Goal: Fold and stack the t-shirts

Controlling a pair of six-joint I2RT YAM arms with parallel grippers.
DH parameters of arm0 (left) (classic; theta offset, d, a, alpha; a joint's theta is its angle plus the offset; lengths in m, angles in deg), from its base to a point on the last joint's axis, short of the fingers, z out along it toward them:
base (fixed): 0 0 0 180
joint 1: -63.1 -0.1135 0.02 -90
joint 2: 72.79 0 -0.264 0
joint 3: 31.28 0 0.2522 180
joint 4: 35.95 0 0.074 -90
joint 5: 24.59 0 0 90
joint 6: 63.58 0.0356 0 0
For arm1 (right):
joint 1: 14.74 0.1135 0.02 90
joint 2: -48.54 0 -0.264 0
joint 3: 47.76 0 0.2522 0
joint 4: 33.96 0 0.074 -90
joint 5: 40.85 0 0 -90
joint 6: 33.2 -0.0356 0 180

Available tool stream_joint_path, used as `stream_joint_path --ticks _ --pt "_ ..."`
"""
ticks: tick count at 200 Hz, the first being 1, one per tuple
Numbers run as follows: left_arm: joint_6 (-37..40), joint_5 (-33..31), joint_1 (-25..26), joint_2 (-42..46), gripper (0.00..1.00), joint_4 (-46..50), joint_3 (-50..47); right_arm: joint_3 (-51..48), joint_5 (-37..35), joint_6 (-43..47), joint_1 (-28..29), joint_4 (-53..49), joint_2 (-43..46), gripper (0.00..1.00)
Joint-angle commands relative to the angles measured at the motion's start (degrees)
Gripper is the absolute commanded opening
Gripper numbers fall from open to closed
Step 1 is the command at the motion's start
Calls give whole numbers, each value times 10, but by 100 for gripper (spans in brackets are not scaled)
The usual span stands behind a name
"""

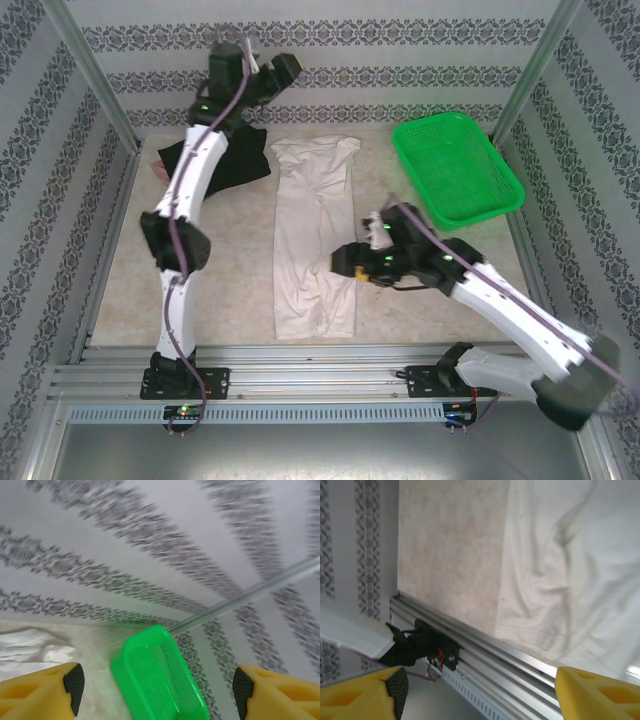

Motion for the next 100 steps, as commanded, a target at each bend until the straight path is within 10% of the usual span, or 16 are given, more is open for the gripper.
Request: stream_joint_path --ticks 1,43,100 --pt "81 -28 44 142 79 135 -192 -50 15 48 -38 -111 39 80" --pt "-71 -100 132 508 76 30 -750 -141 49 78 -44 -100 56 79" --pt "-235 -184 266 697 65 9 -1057 -239 111 72 -39 55 -32 72"
